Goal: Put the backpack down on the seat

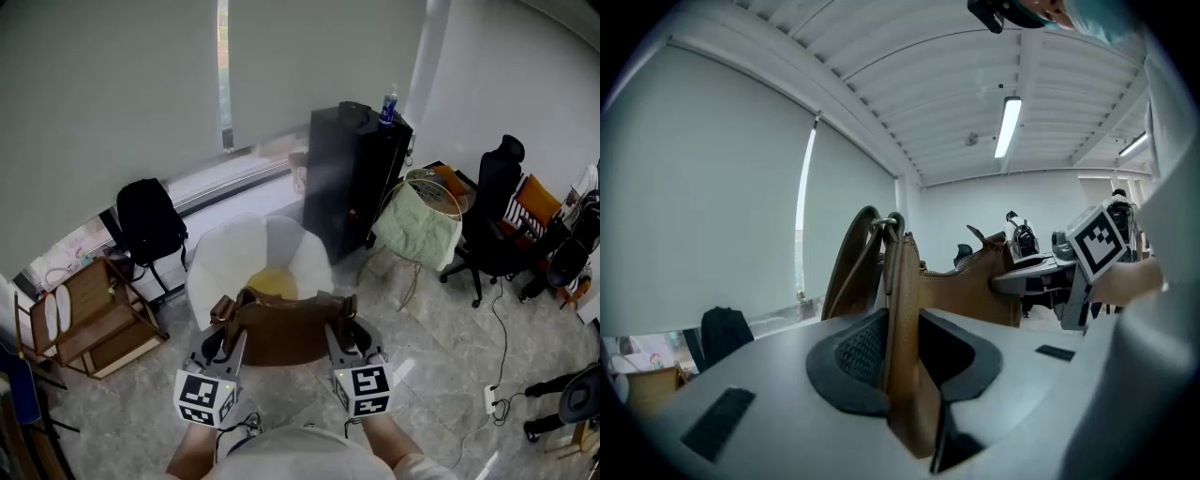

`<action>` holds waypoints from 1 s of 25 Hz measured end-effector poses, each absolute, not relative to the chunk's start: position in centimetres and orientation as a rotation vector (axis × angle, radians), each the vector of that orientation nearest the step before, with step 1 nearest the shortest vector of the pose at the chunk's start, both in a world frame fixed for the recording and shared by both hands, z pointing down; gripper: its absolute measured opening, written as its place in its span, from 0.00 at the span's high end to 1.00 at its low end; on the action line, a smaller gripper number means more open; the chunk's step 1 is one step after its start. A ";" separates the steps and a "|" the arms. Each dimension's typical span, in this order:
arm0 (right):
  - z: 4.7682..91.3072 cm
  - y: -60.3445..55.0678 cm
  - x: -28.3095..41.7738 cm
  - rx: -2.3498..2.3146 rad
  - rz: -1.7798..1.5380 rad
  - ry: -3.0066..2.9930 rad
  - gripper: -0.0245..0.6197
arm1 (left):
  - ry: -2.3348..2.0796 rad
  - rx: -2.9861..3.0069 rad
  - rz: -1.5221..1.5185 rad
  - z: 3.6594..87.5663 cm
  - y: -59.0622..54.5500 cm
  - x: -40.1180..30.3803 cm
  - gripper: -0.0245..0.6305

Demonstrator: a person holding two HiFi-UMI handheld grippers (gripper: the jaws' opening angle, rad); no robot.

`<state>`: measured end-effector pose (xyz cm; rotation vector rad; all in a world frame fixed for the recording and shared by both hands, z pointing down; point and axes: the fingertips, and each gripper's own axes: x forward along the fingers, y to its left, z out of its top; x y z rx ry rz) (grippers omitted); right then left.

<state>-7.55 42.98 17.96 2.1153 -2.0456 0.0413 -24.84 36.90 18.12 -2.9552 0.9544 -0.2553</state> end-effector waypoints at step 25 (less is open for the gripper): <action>19.2 46.7 0.9 2.054 0.129 -2.145 0.73 | 1.067 -2.978 -0.293 20.1 41.2 -16.8 0.80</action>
